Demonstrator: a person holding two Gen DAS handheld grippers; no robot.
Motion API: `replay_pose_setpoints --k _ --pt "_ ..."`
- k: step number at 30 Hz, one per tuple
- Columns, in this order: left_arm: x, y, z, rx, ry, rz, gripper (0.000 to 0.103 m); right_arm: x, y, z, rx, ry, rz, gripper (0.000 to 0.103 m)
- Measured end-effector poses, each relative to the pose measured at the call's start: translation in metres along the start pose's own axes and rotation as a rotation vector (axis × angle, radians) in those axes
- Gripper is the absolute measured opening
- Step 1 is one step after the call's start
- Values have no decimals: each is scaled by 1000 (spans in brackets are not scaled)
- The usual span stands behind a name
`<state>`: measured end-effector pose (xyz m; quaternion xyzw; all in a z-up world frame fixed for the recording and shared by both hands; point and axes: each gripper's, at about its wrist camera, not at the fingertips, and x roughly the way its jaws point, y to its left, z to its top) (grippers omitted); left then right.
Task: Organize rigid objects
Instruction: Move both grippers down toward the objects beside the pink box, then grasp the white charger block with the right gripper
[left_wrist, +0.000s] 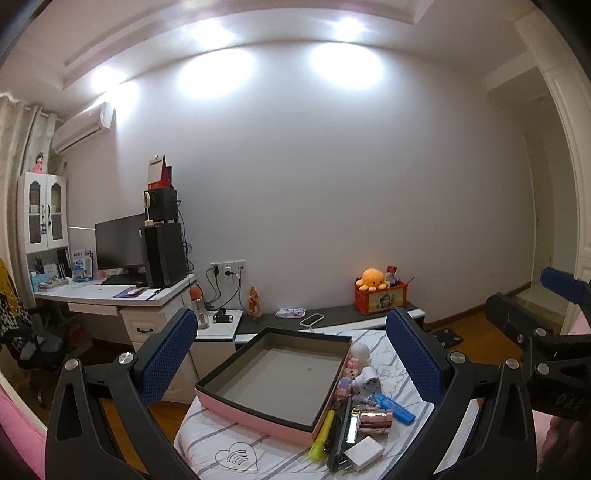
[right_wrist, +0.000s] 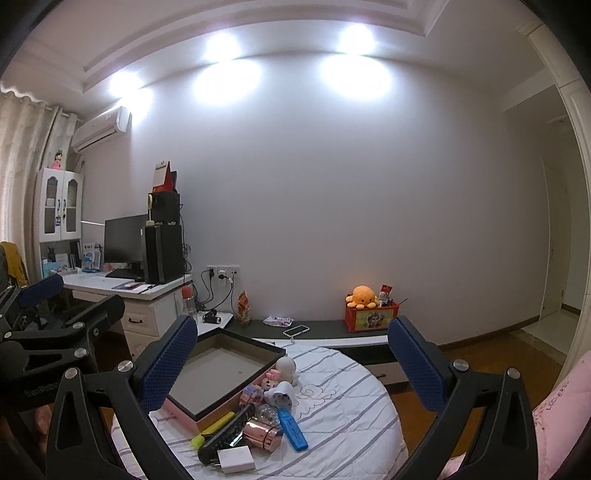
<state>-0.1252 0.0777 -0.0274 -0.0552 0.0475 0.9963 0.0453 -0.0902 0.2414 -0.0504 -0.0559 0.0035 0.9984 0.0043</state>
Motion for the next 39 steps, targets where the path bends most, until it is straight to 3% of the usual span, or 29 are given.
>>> replay_pose_setpoints --k 6,16,19,29,34,39 --pt "20 3 -7 -15 37 -16 103 19 -1 -8 -1 35 0 103" --pt "69 -9 -38 11 167 -37 103 55 -13 -32 13 134 -12 103" --pt "84 -12 -60 20 247 -67 103 64 -16 -44 5 175 -13 103" --pt "124 -34 -153 67 580 -141 103 109 -40 -118 23 428 -16 103" --pt "130 -27 -181 107 678 -103 103 123 -35 -147 12 522 35 103" --pt "135 -12 -196 68 747 -84 103 132 -19 -168 -3 588 106 103"
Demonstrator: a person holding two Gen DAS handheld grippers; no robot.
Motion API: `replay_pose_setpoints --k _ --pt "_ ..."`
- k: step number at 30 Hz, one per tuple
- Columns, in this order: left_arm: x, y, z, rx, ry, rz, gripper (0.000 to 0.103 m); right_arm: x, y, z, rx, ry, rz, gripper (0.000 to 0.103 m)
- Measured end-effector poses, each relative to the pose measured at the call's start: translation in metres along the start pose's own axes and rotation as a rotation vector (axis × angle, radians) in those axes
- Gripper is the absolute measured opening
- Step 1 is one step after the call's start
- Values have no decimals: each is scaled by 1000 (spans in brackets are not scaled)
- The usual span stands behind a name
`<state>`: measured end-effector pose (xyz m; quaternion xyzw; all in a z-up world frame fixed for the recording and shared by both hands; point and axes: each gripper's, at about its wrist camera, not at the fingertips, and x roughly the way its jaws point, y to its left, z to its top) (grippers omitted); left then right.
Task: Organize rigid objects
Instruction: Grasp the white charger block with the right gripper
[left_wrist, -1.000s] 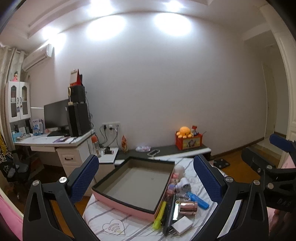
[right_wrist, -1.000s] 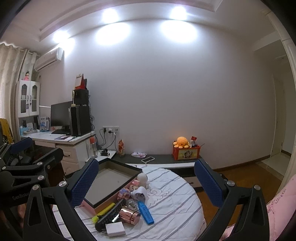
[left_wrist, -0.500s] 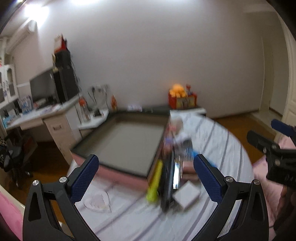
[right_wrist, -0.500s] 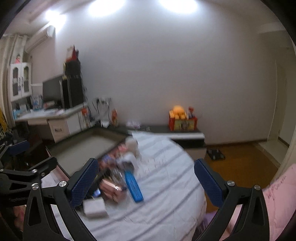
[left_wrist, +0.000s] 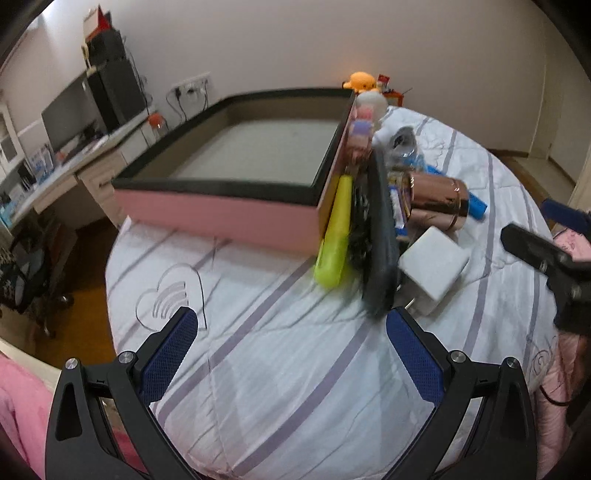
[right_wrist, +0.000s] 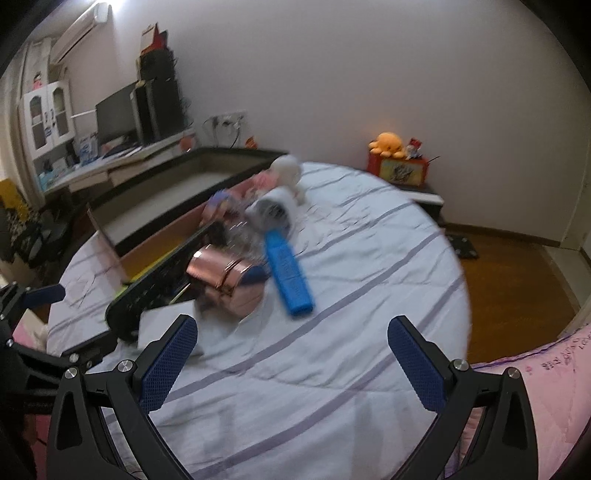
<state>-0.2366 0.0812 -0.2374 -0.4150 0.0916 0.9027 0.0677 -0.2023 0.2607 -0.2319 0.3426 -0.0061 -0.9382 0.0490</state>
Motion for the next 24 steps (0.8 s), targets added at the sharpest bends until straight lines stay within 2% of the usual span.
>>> replay_pose_setpoints --k 8,13,14,16,18,20,24 --pt "2 11 -20 5 29 -23 103 21 36 -7 -84 63 85 103" --pt "0 11 -21 -1 33 -56 103 36 53 -8 -114 105 146 102" --pt "0 9 -21 4 30 -54 103 39 54 -8 -118 113 156 97" --pt "-2 7 -20 14 22 -47 103 43 55 -9 -117 131 182 93" --pt "-1 5 -18 7 26 -69 103 43 53 -10 -111 133 230 79" --pt "-1 4 -17 -3 27 -82 103 41 50 -10 -104 139 282 57" --pt "1 -12 -12 29 25 -108 103 31 37 -13 -101 144 300 55"
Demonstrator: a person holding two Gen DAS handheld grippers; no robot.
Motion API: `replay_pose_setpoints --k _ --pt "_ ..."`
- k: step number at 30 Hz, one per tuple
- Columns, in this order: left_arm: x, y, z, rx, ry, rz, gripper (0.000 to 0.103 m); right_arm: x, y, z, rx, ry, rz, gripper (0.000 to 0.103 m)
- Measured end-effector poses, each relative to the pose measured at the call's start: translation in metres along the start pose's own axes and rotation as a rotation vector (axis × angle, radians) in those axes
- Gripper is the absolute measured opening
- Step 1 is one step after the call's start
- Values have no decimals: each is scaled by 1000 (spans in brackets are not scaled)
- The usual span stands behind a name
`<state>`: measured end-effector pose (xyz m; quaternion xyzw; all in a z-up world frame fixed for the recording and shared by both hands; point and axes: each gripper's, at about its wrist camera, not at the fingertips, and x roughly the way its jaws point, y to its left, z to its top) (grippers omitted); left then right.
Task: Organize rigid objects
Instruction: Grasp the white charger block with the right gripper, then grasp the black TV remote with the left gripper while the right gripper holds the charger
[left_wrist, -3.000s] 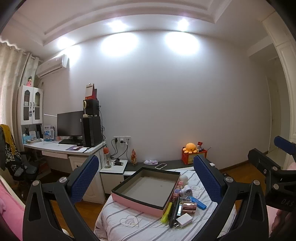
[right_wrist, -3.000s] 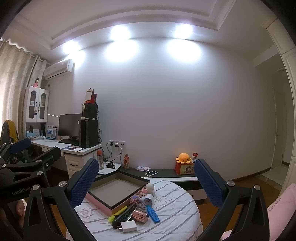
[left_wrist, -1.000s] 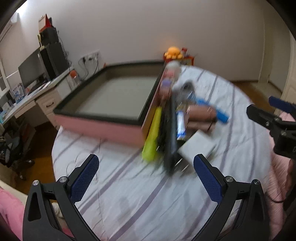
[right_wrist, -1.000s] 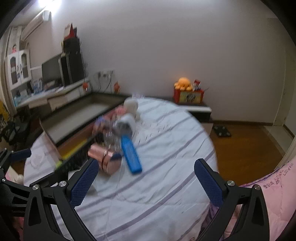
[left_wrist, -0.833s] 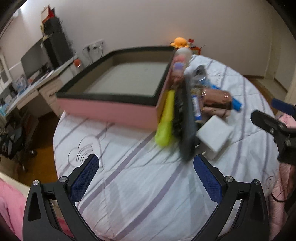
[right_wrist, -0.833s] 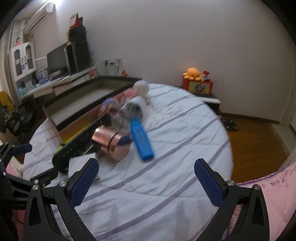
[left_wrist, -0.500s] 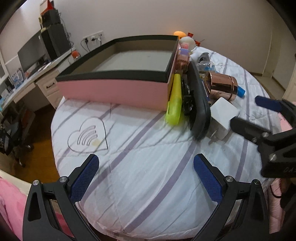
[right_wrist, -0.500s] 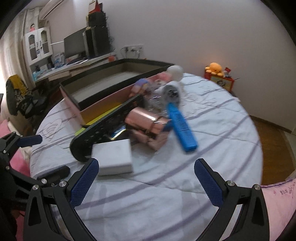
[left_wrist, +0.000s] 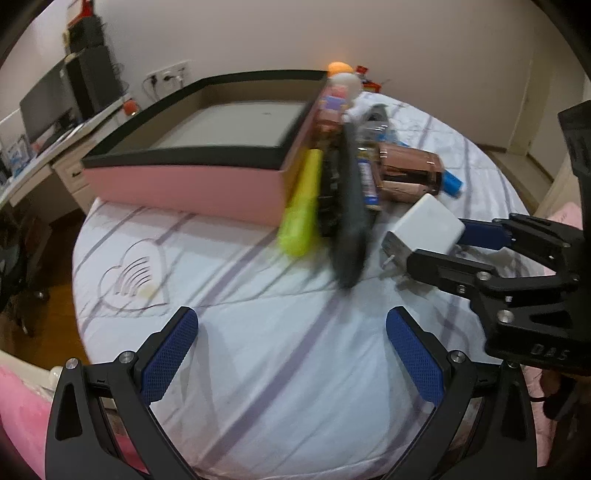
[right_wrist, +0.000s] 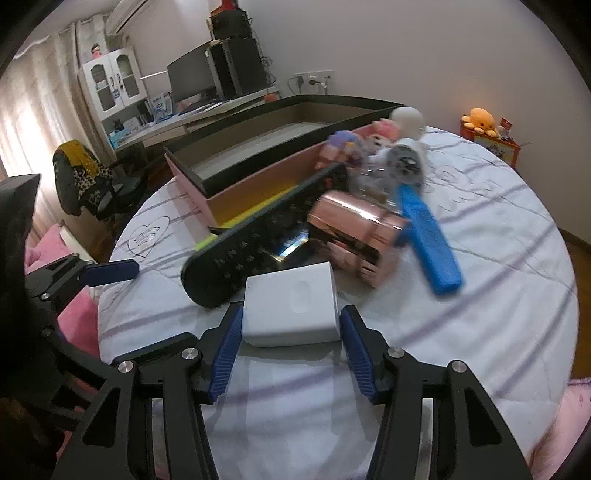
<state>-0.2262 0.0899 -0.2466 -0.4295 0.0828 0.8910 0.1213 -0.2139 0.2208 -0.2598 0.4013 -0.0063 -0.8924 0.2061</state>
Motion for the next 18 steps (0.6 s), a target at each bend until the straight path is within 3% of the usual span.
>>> replay_pose_setpoints --k 7,8,11,13,15,18 --pt "-3 -18 16 14 -83 7 102 -25 -38 -16 77 -20 -39 55" --pt "-2 -18 20 10 -91 11 98 -27 -43 -18 90 -26 -35 55" --pt "3 -19 28 3 -91 11 69 -27 -51 -19 111 -34 -16 55" --pt "11 -18 31 6 -55 5 63 -27 -52 -19 106 -36 -14 55" --pt "12 -20 30 21 -53 43 48 -25 -52 -17 108 -38 -8 55" --pt "9 -22 28 36 -51 36 45 -25 -55 -18 114 -42 2 55"
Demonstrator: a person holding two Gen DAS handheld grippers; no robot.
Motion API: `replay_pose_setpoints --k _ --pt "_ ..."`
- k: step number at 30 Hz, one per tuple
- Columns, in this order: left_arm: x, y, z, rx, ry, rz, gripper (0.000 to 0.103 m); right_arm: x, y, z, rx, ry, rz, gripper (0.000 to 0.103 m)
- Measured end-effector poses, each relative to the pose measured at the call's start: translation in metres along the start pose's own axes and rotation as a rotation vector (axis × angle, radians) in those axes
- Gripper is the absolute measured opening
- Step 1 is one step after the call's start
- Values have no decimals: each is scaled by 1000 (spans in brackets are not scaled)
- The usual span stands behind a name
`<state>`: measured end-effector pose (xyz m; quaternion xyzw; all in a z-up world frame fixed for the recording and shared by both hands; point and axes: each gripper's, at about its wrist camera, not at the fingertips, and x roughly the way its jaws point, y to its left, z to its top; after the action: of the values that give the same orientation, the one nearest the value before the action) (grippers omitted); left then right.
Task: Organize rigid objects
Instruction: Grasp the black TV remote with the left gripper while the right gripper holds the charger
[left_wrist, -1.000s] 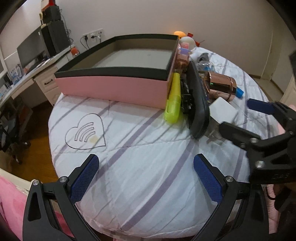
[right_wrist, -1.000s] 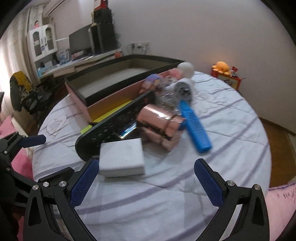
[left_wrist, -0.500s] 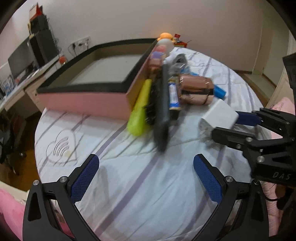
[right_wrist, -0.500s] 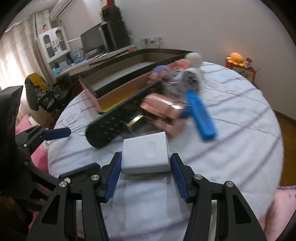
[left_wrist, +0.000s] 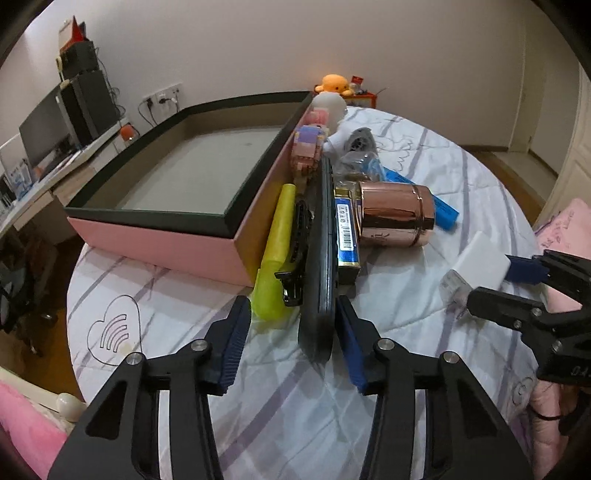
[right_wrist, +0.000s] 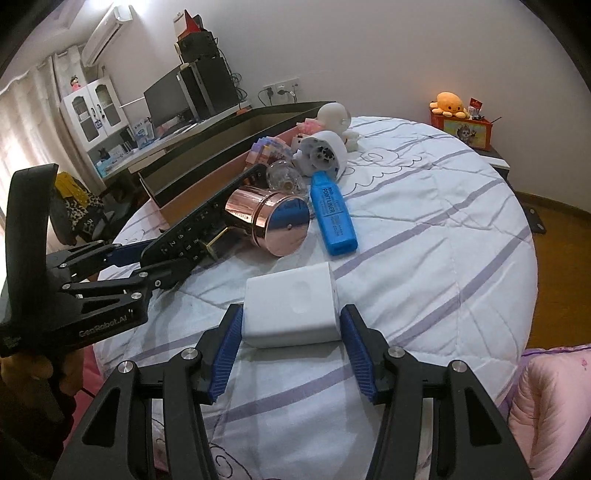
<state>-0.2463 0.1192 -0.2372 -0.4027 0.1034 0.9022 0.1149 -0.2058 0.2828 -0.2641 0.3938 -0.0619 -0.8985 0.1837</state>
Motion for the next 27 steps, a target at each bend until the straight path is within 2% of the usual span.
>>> replay_pose_setpoints --k 3,9,11,14,18,23,25,27 --pt "-3 -1 -5 24 8 -5 42 0 1 -1 -2 -1 -7 55" --pt "-16 9 -17 8 33 -66 35 0 3 -3 4 -4 -21 55" --pt "-17 10 -22 -2 61 -117 19 0 4 -3 4 -3 -26 55" --pt "-22 11 -29 -11 68 -140 18 0 5 -4 6 -4 -31 56" --pt "-28 9 -28 -16 60 -165 18 1 5 -4 8 -6 -41 56" --pt "-20 1 -13 -12 49 -150 20 1 5 -4 11 -7 -42 56" --pt "-14 -2 -8 0 62 -139 24 2 5 -3 10 -6 -42 56" --pt "-11 -4 -4 2 57 -150 37 2 5 -3 10 -6 -40 56"
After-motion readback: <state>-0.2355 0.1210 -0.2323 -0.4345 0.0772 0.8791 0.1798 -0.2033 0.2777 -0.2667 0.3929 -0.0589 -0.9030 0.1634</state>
